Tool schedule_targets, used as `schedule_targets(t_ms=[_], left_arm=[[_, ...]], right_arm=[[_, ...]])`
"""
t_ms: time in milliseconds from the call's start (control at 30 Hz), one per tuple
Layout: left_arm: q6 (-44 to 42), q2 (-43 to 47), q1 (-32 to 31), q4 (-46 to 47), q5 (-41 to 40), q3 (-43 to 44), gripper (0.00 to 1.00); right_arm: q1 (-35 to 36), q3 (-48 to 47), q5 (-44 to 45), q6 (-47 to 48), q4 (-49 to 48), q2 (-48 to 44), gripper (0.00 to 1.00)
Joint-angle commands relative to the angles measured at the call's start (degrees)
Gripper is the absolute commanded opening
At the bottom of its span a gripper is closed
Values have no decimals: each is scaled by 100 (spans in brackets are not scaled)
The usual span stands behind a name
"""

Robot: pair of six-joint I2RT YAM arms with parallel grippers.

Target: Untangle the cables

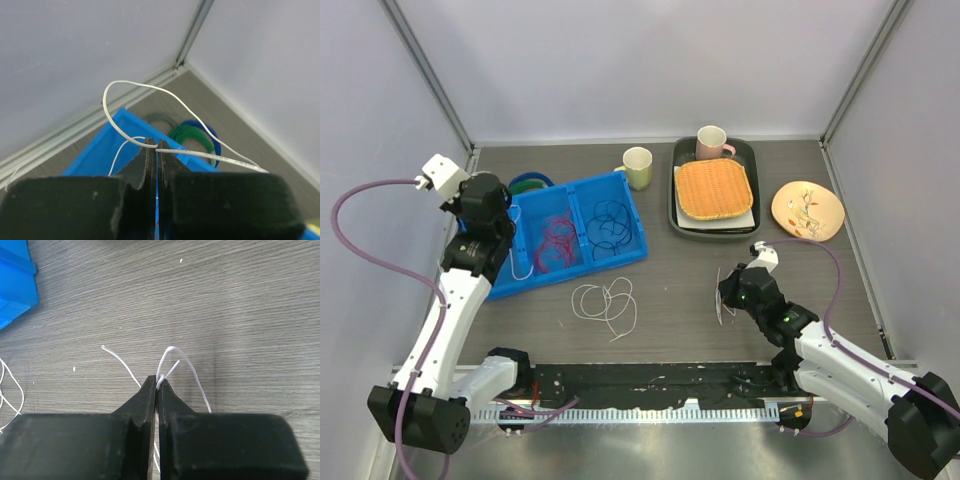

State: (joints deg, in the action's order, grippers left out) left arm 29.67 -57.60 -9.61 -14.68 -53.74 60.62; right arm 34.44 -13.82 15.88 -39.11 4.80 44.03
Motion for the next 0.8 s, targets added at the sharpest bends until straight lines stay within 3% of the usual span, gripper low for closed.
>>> schedule_targets(t_ms=[0,333,567,767], left_arm=[[555,-119,73,-148,513,-428,0],[1488,152,837,-123,1804,-1605,0],[1937,-66,934,-931,1665,-1808,1],[2166,-190,943,-1309,1559,-1668,16]], right_arm=[[19,3,12,97,-260,0,4],[19,38,20,106,-313,26,4],[19,46,-111,132,-392,44,3],[19,55,-208,141,-401,-26,3]])
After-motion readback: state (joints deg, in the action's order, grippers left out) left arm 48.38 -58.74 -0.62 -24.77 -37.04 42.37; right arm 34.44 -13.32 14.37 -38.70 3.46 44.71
